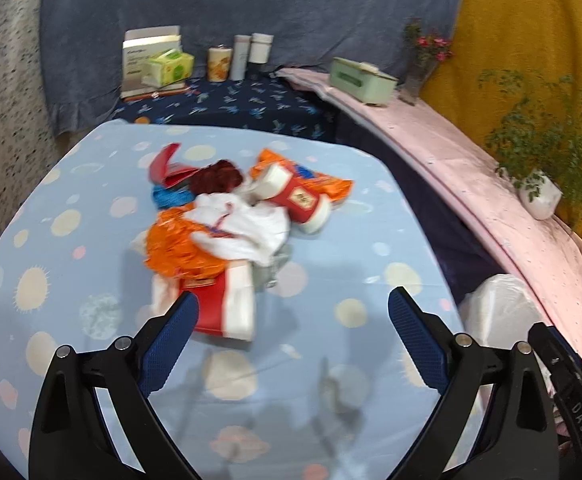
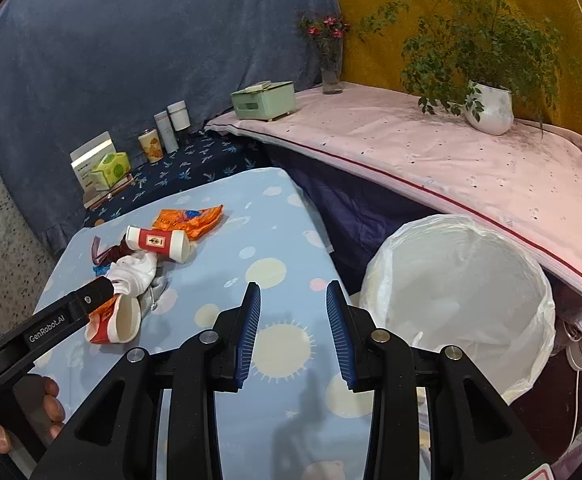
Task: Collect trash
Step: 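Grasp the red-and-white paper cup with the left tool while the right tool grasps the white sock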
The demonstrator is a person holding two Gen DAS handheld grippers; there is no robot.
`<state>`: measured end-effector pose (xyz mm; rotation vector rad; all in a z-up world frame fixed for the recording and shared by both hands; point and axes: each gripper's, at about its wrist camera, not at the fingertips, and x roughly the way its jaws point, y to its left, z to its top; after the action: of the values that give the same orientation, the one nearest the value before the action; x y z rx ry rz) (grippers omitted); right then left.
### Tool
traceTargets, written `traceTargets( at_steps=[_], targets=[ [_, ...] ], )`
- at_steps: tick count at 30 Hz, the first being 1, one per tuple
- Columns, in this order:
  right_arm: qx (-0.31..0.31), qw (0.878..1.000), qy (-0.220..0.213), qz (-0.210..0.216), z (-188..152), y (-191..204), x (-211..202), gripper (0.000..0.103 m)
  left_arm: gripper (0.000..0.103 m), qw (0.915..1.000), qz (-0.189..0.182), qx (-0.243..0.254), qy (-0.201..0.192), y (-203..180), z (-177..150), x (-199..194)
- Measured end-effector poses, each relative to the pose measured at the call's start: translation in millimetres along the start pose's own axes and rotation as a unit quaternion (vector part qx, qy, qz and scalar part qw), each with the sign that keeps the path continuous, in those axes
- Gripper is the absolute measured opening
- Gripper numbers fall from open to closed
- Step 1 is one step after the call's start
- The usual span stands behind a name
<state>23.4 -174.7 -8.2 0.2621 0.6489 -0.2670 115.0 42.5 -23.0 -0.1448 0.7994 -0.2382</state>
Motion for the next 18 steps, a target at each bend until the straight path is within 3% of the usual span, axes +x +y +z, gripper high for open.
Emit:
traceTargets(
  at_steps=[8,12,18],
  targets=[
    [-0.024,0.999,0.024,0.022,-7.4,37.8,21.6,0.035,0.091,0.9987,0.033,-0.014,0.037,44.2,-14.0,28.6],
    [-0.033,0.998,0.032,0.030,-11.1,53.7,32.1,0.042,0.091,0.9980,0.025,-0.020,0.055,55.3,-17.6,41.4],
    [-0.048,0.997,0.044,0.036,-14.9,73.8,46.1,0.042,0.091,0.9968,0.016,-0.027,0.073,59.6,-19.7,60.5]
  ],
)
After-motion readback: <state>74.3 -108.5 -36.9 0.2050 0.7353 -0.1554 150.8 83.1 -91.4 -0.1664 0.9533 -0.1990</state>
